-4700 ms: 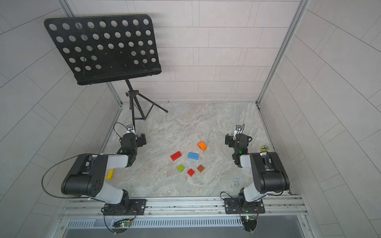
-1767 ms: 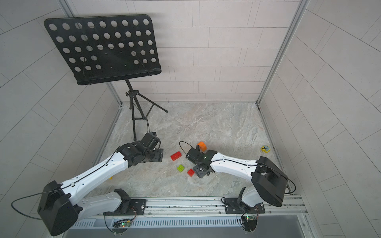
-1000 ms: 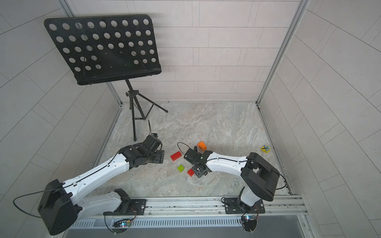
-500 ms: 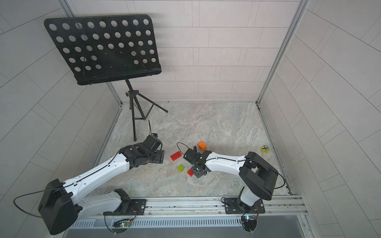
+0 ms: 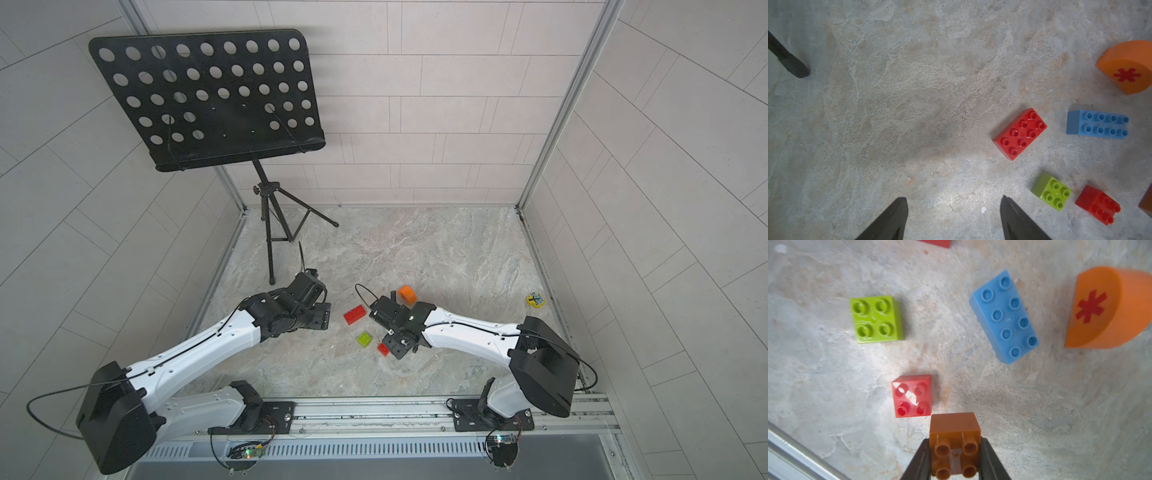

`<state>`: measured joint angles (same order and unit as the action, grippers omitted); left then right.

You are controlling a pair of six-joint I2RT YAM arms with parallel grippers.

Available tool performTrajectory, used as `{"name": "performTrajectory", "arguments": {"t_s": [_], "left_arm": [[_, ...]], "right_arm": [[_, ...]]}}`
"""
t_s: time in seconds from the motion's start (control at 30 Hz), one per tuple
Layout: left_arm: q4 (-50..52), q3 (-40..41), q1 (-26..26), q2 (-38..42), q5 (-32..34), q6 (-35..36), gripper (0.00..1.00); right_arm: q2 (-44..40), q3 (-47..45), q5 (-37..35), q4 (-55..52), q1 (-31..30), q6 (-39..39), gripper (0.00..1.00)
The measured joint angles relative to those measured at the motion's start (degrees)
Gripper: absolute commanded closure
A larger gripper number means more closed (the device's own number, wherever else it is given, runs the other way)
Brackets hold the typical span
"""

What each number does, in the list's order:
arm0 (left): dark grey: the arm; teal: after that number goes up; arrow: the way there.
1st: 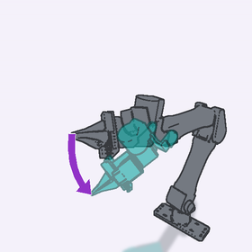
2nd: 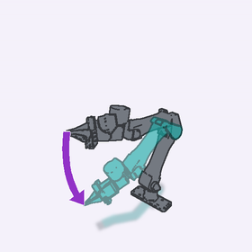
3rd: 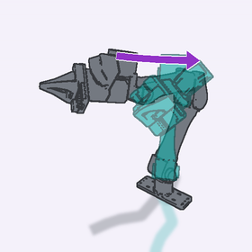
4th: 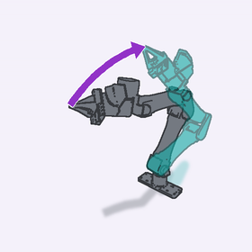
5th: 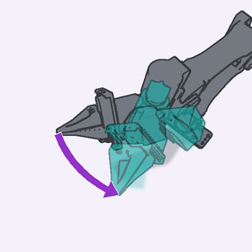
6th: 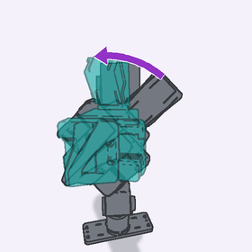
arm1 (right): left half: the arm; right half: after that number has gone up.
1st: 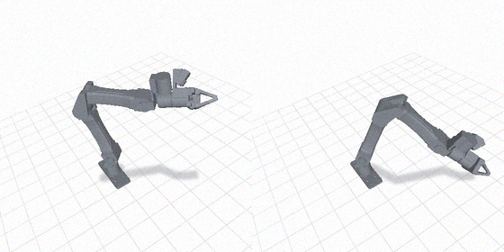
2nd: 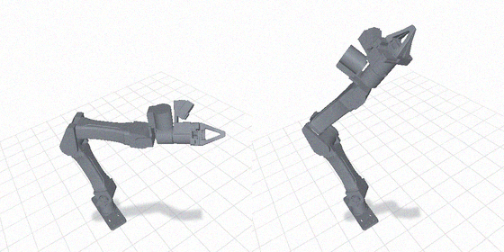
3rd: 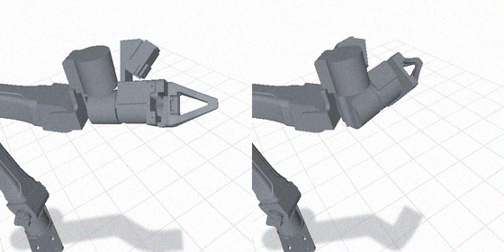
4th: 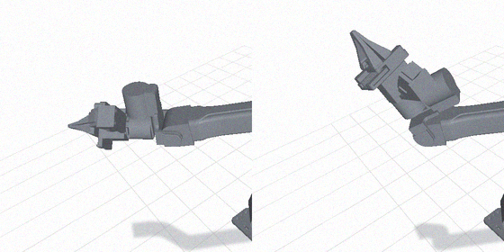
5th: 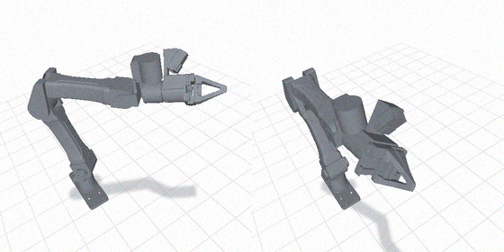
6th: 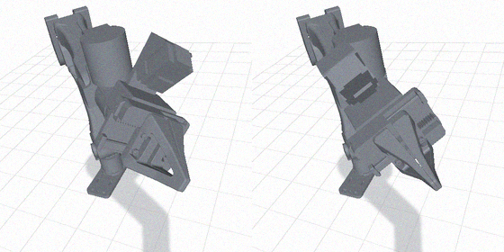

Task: Assemble an ice cream with lego
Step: Assemble the lego brick with the lego brick.

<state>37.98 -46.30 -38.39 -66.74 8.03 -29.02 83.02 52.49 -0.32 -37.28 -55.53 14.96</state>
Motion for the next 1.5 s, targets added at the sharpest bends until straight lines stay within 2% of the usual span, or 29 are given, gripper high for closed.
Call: {"name": "performTrajectory", "arguments": {"t_s": [0.4, 1.5], "left_arm": [[0.0, 0.4, 0.0, 0.7, 0.0, 0.0, 0.23], [0.0, 0.9, 0.0, 0.8, 1.1, 0.0, 0.23]], "right_arm": [[5.7, 3.2, 0.3, -0.4, -4.4, -0.5, 0.73], [8.6, 3.3, -0.2, 2.8, -4.8, 3.8, 0.73]]}}
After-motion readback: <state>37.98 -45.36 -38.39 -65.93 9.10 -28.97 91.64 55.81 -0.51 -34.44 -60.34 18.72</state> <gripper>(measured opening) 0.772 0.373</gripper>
